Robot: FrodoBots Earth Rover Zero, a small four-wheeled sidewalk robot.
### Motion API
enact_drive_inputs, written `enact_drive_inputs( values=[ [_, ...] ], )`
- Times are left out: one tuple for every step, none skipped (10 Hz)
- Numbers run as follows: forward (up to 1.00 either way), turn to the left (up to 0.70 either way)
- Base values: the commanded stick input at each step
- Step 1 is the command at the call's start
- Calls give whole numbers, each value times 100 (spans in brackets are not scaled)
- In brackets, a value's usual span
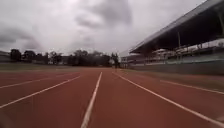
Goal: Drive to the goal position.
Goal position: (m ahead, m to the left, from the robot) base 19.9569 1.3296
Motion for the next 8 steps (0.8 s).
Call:
enact_drive_inputs(
  values=[
    [70,0],
    [70,0],
    [70,0],
    [70,0],
    [70,0],
    [70,0],
    [70,0],
    [70,0]
  ],
)
